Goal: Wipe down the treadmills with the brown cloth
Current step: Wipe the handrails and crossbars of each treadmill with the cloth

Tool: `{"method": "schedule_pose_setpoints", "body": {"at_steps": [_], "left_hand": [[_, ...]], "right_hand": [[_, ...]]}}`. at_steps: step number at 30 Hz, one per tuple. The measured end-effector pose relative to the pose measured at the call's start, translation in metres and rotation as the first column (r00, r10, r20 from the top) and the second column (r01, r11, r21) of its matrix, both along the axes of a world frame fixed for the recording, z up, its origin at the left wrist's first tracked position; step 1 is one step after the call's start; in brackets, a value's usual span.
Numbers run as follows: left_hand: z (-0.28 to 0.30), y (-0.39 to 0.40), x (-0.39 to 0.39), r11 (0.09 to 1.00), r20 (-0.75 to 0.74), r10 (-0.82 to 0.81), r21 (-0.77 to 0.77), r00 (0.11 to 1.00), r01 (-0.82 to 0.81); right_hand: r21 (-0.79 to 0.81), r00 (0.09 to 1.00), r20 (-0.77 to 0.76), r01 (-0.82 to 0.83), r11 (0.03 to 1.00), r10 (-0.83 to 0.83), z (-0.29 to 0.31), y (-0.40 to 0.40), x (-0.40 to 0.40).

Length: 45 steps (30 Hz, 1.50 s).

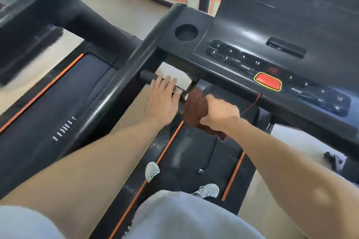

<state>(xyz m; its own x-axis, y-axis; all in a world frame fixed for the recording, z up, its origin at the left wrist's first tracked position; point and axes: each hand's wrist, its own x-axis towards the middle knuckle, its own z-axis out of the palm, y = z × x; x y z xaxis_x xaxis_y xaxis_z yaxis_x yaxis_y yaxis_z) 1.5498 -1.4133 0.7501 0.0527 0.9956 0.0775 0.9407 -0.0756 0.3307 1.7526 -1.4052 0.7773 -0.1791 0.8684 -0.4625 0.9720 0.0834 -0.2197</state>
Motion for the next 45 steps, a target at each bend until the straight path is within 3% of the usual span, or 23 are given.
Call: {"method": "schedule_pose_setpoints", "body": {"at_steps": [4,5,7,9,10,11,13,15,18,20,23,28,31,33,36,40,45], "left_hand": [[-0.007,-0.019,0.040,0.988,0.123,-0.130,0.095,0.984,0.119],[-0.006,-0.026,0.051,0.985,0.194,-0.120,0.146,0.974,0.092],[-0.006,-0.040,0.074,0.968,0.437,0.045,0.204,0.898,-0.148],[-0.011,-0.055,0.091,0.891,0.680,0.344,-0.020,0.647,-0.454],[-0.016,-0.059,0.094,0.851,0.709,0.474,-0.217,0.522,-0.478],[-0.023,-0.062,0.095,0.839,0.693,0.535,-0.365,0.484,-0.404],[-0.037,-0.064,0.088,0.878,0.708,0.464,-0.448,0.532,-0.169],[-0.038,-0.061,0.073,0.926,0.716,0.302,-0.377,0.630,-0.015],[-0.037,-0.048,0.041,0.984,0.586,0.091,-0.179,0.805,0.019],[-0.035,-0.040,0.021,0.999,0.484,0.034,-0.030,0.874,-0.022],[-0.024,-0.029,0.003,0.997,0.482,0.017,0.058,0.876,-0.051],[-0.008,-0.009,-0.045,0.967,0.497,0.196,0.046,0.846,-0.251],[0.009,0.002,-0.088,0.955,0.483,0.201,0.099,0.853,-0.281],[0.018,0.006,-0.109,0.965,0.500,0.138,0.127,0.855,-0.230],[0.015,0.006,-0.123,0.939,0.375,0.021,0.311,0.927,-0.147],[0.018,0.015,-0.118,0.930,0.429,0.240,0.155,0.871,-0.333],[0.029,0.030,-0.097,0.976,0.429,0.152,0.077,0.890,-0.204]], "right_hand": [[-0.063,0.999,-0.001,0.037,0.997,-0.038,0.003,-0.011,0.030],[-0.061,0.999,0.006,0.041,0.997,-0.041,0.003,-0.013,0.033],[-0.036,0.999,0.014,0.047,0.998,-0.046,0.001,-0.015,0.038],[0.020,0.999,0.011,0.050,0.999,-0.050,-0.002,-0.021,0.040],[0.054,0.999,0.007,0.049,0.997,-0.049,-0.004,-0.023,0.040],[0.084,0.999,0.003,0.044,0.995,-0.044,-0.005,-0.024,0.038],[0.125,1.000,0.009,0.024,0.992,-0.025,-0.006,-0.023,0.032],[0.127,1.000,0.018,0.005,0.992,-0.007,-0.004,-0.017,0.026],[0.104,1.000,-0.013,0.008,0.995,-0.006,-0.002,-0.008,0.013],[0.109,0.999,-0.044,0.022,0.994,-0.017,0.001,-0.003,0.002],[0.116,0.996,-0.080,0.040,0.992,-0.031,0.003,0.003,-0.019],[0.177,0.989,-0.148,0.000,0.984,0.027,0.003,0.027,-0.086],[0.228,0.975,-0.209,-0.028,0.973,0.077,-0.004,0.053,-0.142],[0.300,0.971,-0.220,-0.028,0.953,0.098,-0.011,0.065,-0.170],[0.341,0.971,-0.213,-0.032,0.939,0.111,-0.019,0.076,-0.184],[0.216,0.980,-0.183,-0.043,0.975,0.084,-0.021,0.087,-0.180],[0.007,0.987,-0.160,-0.027,1.000,0.028,-0.009,0.090,-0.168]]}}
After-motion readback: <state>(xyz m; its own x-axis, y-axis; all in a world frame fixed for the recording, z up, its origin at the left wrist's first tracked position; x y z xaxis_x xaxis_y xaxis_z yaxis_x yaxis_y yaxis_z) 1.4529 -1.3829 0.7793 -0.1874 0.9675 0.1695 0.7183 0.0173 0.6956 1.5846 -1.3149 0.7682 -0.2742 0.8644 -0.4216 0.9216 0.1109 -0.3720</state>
